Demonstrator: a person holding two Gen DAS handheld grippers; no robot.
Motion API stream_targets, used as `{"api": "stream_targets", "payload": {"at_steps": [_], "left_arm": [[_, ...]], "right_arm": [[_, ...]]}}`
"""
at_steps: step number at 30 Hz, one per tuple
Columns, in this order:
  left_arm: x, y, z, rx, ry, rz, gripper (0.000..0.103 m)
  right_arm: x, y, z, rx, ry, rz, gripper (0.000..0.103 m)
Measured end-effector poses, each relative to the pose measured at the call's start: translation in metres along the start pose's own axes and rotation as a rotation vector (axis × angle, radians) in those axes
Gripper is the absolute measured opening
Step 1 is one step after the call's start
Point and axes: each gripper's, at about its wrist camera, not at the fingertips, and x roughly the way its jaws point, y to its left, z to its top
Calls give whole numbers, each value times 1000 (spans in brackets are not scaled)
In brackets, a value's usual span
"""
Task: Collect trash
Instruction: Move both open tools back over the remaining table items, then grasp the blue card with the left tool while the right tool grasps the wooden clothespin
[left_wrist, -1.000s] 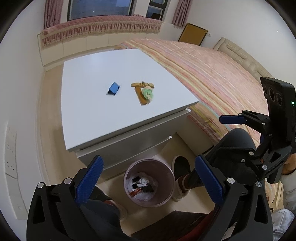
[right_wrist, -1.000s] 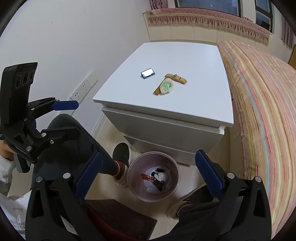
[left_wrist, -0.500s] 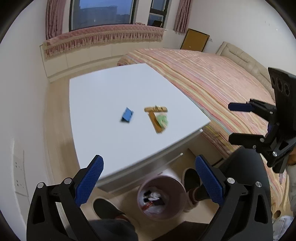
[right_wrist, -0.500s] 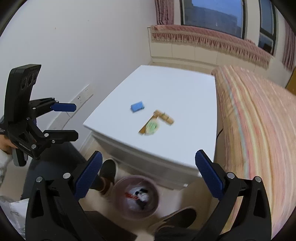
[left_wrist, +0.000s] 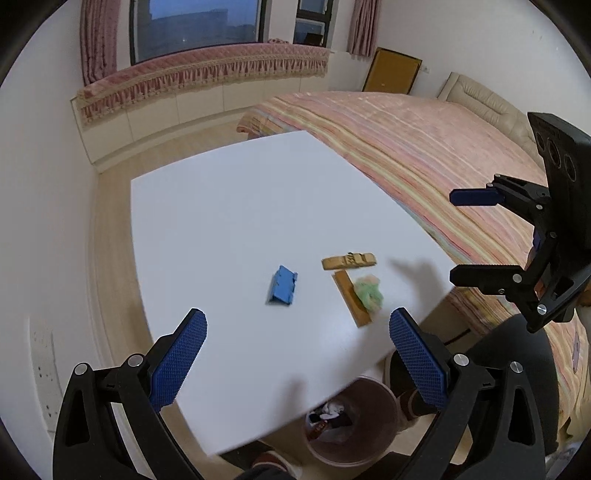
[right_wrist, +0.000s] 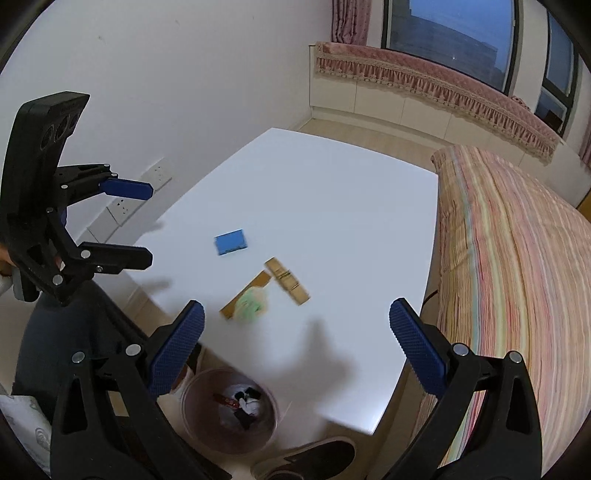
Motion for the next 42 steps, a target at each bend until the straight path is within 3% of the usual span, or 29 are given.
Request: {"api": "stream_targets", "payload": {"at_steps": [6,12,17,21,26,29,34,42], "left_arm": [[29,8,6,6,41,8,95],[52,14,5,6,67,8,95],[64,13,4,8,74,-5,94],[71,15,5,10,87,-3,79],[71,14,7,32,75,7,72],[70,15,8,35,65,24,56],[69,15,8,28,69,32,21],[67,19,7,2,72,22,20]], "right_arm": [[31,-16,4,1,29,22,98],[57,-26,4,-4,62,48,87],[71,-26,6,-29,82,61,72],[80,-19,7,-72,97,81,61],[89,-13,7,-104,110,80,41],[90,-11,8,-104,103,82,30],[90,-11,10,-85,99,80,11],[91,-14,10,-19,89,77,11]]}}
